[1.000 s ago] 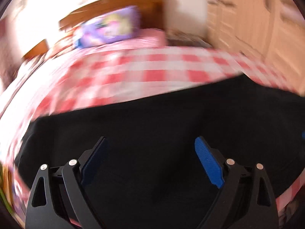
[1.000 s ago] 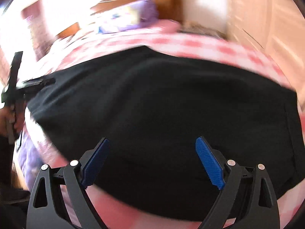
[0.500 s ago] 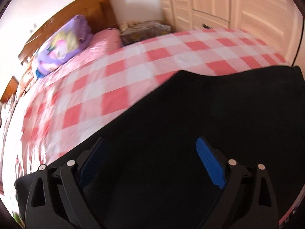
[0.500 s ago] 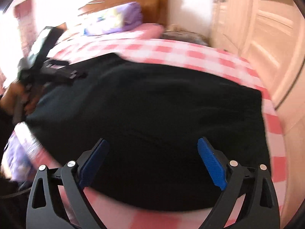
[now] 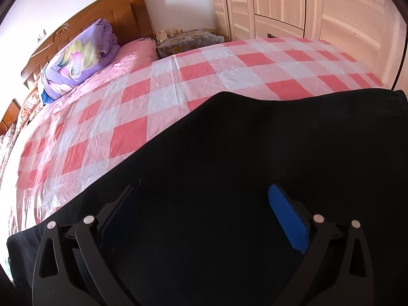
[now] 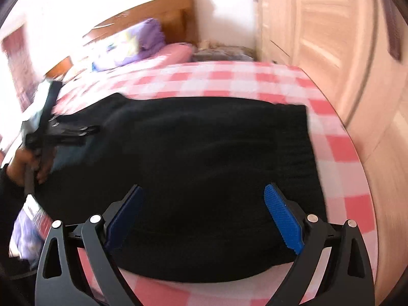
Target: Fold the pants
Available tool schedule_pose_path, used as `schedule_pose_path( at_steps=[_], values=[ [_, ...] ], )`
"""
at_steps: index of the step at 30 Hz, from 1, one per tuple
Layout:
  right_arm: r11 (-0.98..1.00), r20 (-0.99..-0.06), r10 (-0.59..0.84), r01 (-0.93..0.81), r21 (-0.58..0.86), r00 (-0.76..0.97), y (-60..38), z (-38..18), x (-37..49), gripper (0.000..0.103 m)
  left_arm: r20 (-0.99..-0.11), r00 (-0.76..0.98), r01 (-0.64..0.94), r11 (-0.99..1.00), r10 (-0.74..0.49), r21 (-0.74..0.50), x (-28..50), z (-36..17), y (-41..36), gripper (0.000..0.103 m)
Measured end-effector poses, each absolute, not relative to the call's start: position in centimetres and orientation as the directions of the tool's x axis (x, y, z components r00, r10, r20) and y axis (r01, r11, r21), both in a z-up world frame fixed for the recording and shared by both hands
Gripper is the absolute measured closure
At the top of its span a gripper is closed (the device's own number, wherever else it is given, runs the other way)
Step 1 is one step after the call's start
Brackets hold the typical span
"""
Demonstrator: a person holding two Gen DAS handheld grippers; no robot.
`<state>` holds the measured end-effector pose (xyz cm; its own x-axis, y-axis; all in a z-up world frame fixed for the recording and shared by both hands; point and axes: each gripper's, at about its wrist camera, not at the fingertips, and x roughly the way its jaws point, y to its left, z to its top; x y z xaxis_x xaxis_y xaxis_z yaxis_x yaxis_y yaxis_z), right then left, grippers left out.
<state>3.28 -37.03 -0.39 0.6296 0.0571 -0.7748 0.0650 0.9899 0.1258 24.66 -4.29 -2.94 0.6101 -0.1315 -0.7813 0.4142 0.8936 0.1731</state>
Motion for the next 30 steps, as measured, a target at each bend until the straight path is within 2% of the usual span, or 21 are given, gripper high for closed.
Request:
schedule_pose_path(
  at_steps=[3,9,12,16,18,21,25,28,30],
  values=[
    [0.998,-0.776,0.018,0.034,0.050,0.631,-36.2,-0.7,2.9,0.011,-0.772,0.624,0.411,0.891,-0.121,0.192,24.4,-2.9,-4.5,0.001],
    [0.991,-0.758,-0.009,0.108,0.081,0.652,-35.4,1.3,2.6,0.011,-0.775,0.619,0.412,0.893,-0.130,0.179,24.4,-2.9,-4.2,0.001],
    [0.992,-0.739,0.040,0.062,0.110,0.672,-34.2,1.7,2.8,0.011,-0.776,0.616,0.412,0.895,-0.135,0.172,24.4,-2.9,-4.1,0.001],
    [0.996,-0.788,0.049,0.029,0.084,0.614,-31.8,-0.8,5.3,0.010,-0.777,0.614,0.413,0.895,-0.138,0.167,24.5,-2.9,-4.1,0.001],
    [1.000,-0.787,-0.008,0.021,0.006,0.617,-30.8,-1.5,5.1,0.007,-0.783,0.603,0.414,0.898,-0.150,0.146,24.6,-2.9,-3.9,0.001],
    [0.999,-0.785,-0.002,0.033,0.023,0.619,-31.1,-1.5,4.4,0.007,-0.794,0.582,0.416,0.903,-0.176,0.105,25.0,-3.0,-3.4,0.001],
    [0.996,-0.777,-0.071,0.083,-0.024,0.626,-29.7,0.3,4.3,0.007,-0.803,0.560,0.416,0.907,-0.203,0.061,25.4,-3.2,-3.0,0.001],
    [0.997,-0.762,0.076,-0.037,0.068,0.643,-26.7,0.6,4.8,0.007,-0.780,0.601,0.379,0.922,-0.175,0.085,25.1,-2.7,-2.7,0.002],
    [0.993,-0.796,0.089,-0.116,0.023,0.599,-24.2,-0.7,5.4,0.007,-0.721,0.670,0.324,0.944,-0.178,0.068,24.0,-1.1,-1.2,0.002]
  ],
)
